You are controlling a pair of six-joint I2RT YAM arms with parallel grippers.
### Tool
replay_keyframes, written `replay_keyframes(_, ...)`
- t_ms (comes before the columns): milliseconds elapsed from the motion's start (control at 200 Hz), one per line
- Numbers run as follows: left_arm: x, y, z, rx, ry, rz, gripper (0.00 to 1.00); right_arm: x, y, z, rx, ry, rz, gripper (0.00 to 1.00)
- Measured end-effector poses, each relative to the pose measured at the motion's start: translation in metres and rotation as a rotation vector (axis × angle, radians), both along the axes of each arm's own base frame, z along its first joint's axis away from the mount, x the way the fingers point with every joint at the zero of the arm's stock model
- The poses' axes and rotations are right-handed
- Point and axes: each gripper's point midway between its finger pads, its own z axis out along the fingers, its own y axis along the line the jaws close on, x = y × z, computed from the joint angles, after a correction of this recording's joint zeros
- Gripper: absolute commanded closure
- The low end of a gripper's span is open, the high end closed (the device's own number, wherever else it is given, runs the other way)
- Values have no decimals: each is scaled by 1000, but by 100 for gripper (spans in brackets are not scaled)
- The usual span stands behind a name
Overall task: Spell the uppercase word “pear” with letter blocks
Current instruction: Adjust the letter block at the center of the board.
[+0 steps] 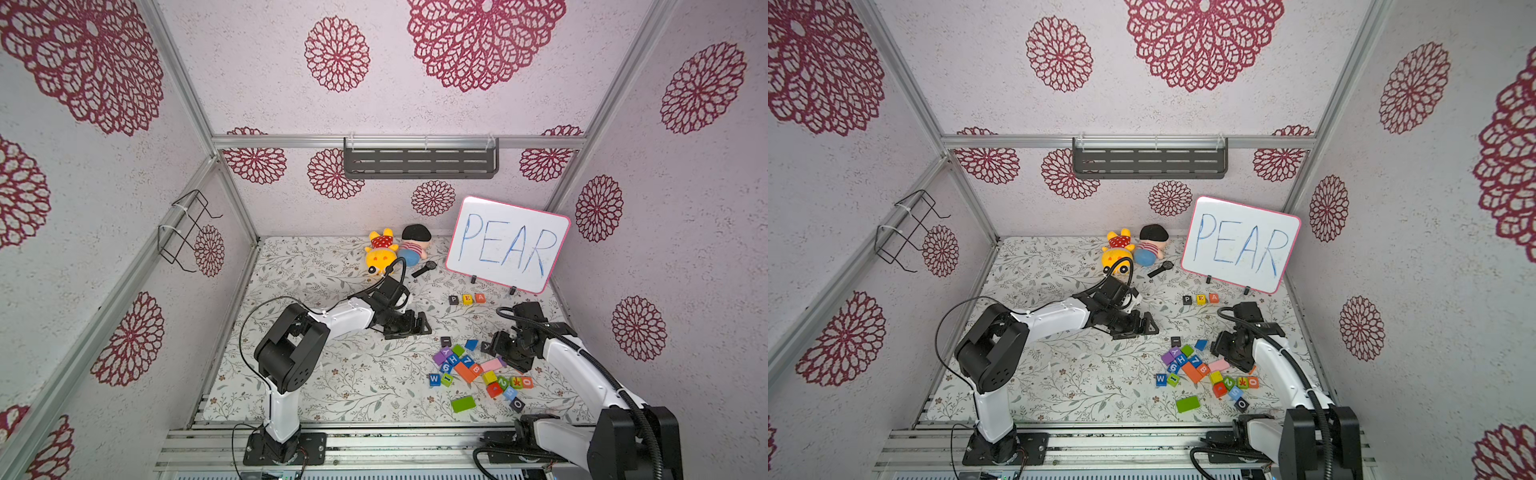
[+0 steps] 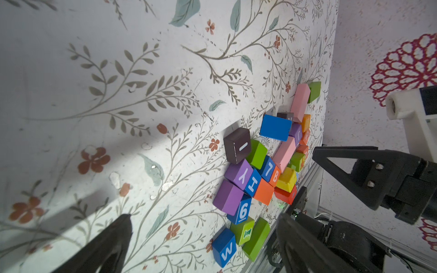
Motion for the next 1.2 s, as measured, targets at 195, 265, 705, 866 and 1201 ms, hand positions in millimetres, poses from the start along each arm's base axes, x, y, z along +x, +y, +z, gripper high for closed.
replay_keyframes(195,18,-15,-4,-3,7,-17,2,26,-11,-1,-61,-29,-31,35)
replay_keyframes(265,27,-18,-4,5,9,-25,2,40,-19,1,-102,-33,-49,35)
replay_keyframes(705,56,-33,4,39,25,-52,2,52,-76,17,-245,-102,-301,27)
replay_keyframes(866,43,-33,-1,70,58,-67,2,55,-87,21,-267,-128,-359,6)
replay_keyframes(1201,29,-32,-7,137,87,-59,2,35,-103,21,-258,-150,-440,1)
